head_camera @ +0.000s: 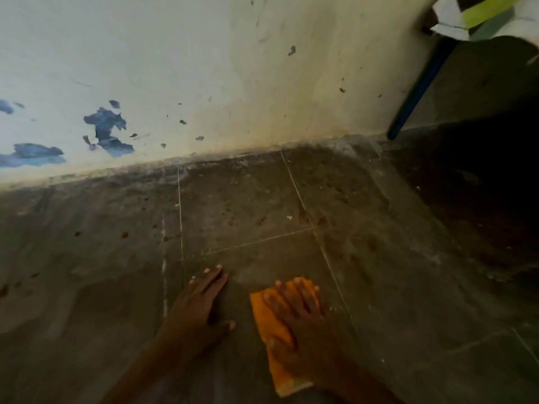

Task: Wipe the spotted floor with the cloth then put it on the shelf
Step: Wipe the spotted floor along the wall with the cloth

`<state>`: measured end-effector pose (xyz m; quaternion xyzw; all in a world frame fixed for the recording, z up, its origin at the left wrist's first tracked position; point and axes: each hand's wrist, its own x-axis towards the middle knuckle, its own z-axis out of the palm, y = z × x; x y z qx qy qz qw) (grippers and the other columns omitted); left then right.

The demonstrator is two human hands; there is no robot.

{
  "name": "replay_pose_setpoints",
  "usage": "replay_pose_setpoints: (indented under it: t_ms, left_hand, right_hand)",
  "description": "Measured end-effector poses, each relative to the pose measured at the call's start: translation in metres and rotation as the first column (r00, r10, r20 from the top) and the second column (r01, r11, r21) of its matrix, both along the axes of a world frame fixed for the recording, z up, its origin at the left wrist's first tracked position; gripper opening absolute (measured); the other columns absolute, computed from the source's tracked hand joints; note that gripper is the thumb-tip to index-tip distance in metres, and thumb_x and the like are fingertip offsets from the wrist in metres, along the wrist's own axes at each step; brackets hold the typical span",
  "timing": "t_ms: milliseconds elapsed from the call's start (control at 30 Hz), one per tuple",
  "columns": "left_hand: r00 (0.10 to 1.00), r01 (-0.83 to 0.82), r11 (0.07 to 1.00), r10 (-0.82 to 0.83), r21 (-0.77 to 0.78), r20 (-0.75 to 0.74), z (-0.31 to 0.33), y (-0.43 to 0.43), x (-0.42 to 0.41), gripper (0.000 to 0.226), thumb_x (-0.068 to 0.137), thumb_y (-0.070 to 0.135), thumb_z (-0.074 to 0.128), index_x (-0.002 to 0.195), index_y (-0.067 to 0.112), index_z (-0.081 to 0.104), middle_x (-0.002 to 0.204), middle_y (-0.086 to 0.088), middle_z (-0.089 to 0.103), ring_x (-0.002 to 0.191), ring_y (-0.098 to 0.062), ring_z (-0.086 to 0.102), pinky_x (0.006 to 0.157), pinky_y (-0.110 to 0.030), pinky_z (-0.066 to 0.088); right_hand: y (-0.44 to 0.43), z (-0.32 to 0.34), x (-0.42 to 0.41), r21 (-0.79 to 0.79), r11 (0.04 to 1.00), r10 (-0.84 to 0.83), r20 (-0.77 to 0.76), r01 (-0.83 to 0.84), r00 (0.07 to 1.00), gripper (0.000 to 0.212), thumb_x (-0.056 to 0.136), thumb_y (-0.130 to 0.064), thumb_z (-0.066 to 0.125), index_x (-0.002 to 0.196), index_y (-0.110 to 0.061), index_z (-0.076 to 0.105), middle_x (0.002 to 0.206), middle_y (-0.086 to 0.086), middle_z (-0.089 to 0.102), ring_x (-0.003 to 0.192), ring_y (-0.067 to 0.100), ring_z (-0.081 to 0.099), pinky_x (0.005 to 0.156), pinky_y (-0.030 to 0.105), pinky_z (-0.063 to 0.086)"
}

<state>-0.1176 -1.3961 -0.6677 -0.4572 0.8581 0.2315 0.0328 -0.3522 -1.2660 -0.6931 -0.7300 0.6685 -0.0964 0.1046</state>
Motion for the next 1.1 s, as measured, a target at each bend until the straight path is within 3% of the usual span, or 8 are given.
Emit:
replay_pose_setpoints:
  t_ms: [67,200,267,433,633,767,867,1100]
  left_hand:
    - [1.000,-0.004,1.000,0.004,-0.014,-0.003,0.002,-0.014,0.005,0.120,0.053,0.096,0.032,0.150,0.035,-0.003,0.153,0.019,-0.019,0.146,-0.009,-0.015,0.118,-0.031,-0.005]
    - [0.999,-0.004,1.000,0.004,-0.003,-0.043,-0.001,-0.023,-0.005,0.124,0.052,0.089,0.048,0.149,0.036,-0.005,0.154,0.020,-0.019,0.144,-0.006,-0.020,0.115,-0.029,-0.013]
    - [0.996,-0.015,1.000,0.013,-0.019,-0.084,-0.003,-0.021,-0.007,0.122,0.054,0.086,0.051,0.150,0.033,-0.002,0.156,0.019,-0.015,0.145,-0.004,-0.017,0.116,-0.029,-0.011]
    - [0.973,-0.207,0.976,0.198,-0.071,-0.121,0.003,-0.006,0.016,0.102,0.064,0.079,0.044,0.151,0.031,0.018,0.155,0.019,-0.004,0.146,-0.008,0.002,0.117,-0.031,0.003]
    - [0.981,-0.191,0.980,0.187,-0.063,-0.057,0.011,-0.022,0.033,0.101,0.072,0.072,0.055,0.152,0.033,0.008,0.159,0.015,0.000,0.148,-0.012,0.001,0.119,-0.034,0.004]
    - [0.960,-0.281,0.955,0.278,-0.095,-0.041,0.016,-0.032,0.054,0.098,0.070,0.070,0.057,0.150,0.026,0.021,0.160,0.008,0.011,0.148,-0.018,0.013,0.117,-0.036,0.014]
    - [0.937,-0.348,0.931,0.348,-0.107,-0.019,0.023,-0.049,0.092,0.101,0.065,0.074,0.056,0.149,0.027,0.024,0.160,0.007,0.013,0.147,-0.020,0.016,0.115,-0.041,0.022]
    - [0.948,-0.317,0.942,0.314,-0.107,-0.041,0.009,-0.056,0.112,0.103,0.069,0.080,0.051,0.150,0.039,0.003,0.160,0.015,-0.005,0.148,-0.014,-0.002,0.118,-0.039,0.007]
  right_hand:
    - [-0.037,-0.008,-0.042,-0.054,0.989,-0.138,-0.068,0.134,0.988,0.078,0.083,-0.068,0.040,0.153,-0.034,0.027,0.161,0.000,0.020,0.145,0.038,0.031,0.115,0.058,0.015]
    - [-0.179,-0.001,-0.074,0.083,0.876,-0.469,-0.085,0.475,0.879,0.089,0.079,-0.074,0.008,0.156,-0.031,0.016,0.166,0.006,0.014,0.151,0.040,0.009,0.118,0.063,0.005]
    - [-0.209,0.002,-0.041,0.078,0.894,-0.432,-0.107,0.441,0.895,0.082,0.086,-0.070,0.018,0.157,-0.028,0.018,0.166,0.008,0.014,0.150,0.042,0.007,0.117,0.065,0.003]
    - [-0.121,0.000,0.017,0.029,0.986,0.166,-0.072,-0.164,0.984,0.075,0.090,-0.064,0.036,0.156,-0.035,0.017,0.166,0.000,0.016,0.152,0.035,0.007,0.119,0.062,0.009]
    - [-0.283,0.006,0.027,0.073,0.958,-0.271,-0.097,0.278,0.958,0.080,0.087,-0.069,0.029,0.156,-0.030,0.019,0.165,0.007,0.015,0.150,0.042,0.007,0.117,0.066,0.000]
    - [-0.223,0.000,0.096,-0.064,0.996,0.061,-0.111,-0.068,0.992,0.075,0.089,-0.062,0.038,0.154,-0.026,0.030,0.162,0.009,0.028,0.148,0.044,0.018,0.114,0.066,0.018]
    - [-0.181,0.007,0.086,-0.005,0.981,0.195,-0.043,-0.195,0.980,0.078,0.086,-0.068,0.039,0.155,-0.036,0.024,0.165,-0.002,0.019,0.152,0.035,0.012,0.117,0.063,0.013]
    - [-0.366,0.013,0.117,0.090,0.969,-0.220,-0.103,0.229,0.970,0.083,0.088,-0.072,0.019,0.158,-0.027,0.012,0.164,0.012,0.017,0.149,0.046,0.007,0.117,0.067,0.007]
